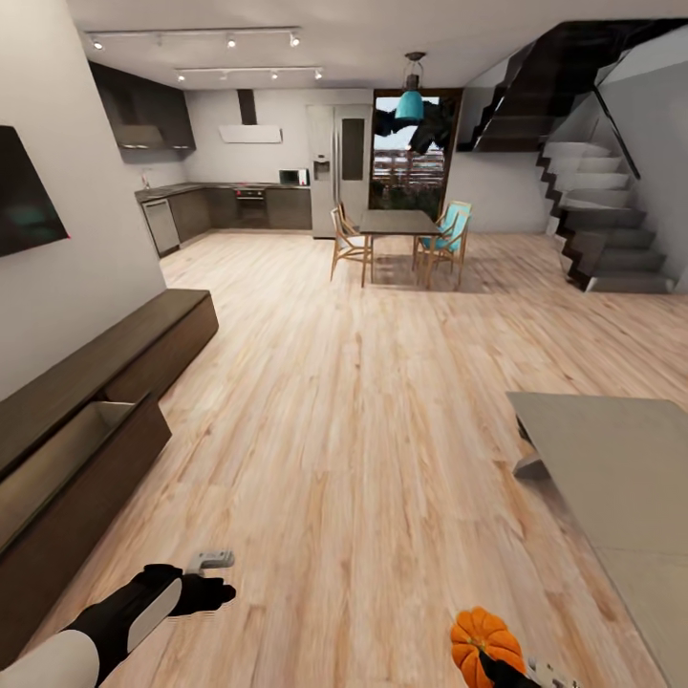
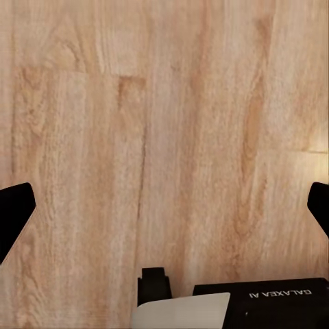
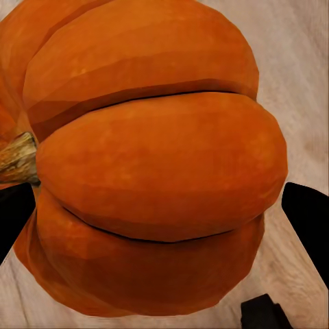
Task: Place each of the two pumpkins and all three candles from the living room inside a cabinet in the living room (use any cabinet), then make sure every cabinet is closed, and position the cauldron so it is next to a table in the living room.
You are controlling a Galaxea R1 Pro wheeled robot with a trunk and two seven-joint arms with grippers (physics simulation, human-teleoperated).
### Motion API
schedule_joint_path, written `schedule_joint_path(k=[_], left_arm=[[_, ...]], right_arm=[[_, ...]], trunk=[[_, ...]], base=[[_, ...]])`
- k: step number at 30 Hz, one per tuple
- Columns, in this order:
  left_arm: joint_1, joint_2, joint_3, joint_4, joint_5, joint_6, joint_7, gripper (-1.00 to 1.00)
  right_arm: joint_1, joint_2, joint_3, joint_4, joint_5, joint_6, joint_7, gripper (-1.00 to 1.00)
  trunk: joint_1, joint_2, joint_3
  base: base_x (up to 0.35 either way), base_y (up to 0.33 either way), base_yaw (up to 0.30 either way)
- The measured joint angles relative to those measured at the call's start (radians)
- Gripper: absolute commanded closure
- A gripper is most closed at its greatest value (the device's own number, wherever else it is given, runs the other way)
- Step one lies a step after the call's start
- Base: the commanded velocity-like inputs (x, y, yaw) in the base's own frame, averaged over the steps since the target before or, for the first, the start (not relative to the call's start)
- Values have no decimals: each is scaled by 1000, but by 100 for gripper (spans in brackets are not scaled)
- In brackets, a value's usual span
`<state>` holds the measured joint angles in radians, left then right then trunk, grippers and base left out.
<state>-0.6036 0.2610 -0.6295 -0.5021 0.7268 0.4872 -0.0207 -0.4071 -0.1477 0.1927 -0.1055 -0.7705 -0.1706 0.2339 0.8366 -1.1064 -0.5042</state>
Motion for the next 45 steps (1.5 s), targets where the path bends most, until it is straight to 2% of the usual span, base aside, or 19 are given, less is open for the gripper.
schedule_joint_path(k=[24,36,45], left_arm=[[0,-7,-8,0,-1,-2,2,-100],[0,-7,-10,0,-2,-3,1,-100],[0,-7,-10,0,-2,-5,1,-100]], right_arm=[[0,1,-5,-2,-2,0,0,100],[0,0,-5,-2,-1,3,0,100],[0,1,-6,-1,-2,-1,0,100]], trunk=[[0,0,0],[0,0,-14],[0,0,-16]], base=[[312,31,0],[333,0,-38],[333,0,-3]])
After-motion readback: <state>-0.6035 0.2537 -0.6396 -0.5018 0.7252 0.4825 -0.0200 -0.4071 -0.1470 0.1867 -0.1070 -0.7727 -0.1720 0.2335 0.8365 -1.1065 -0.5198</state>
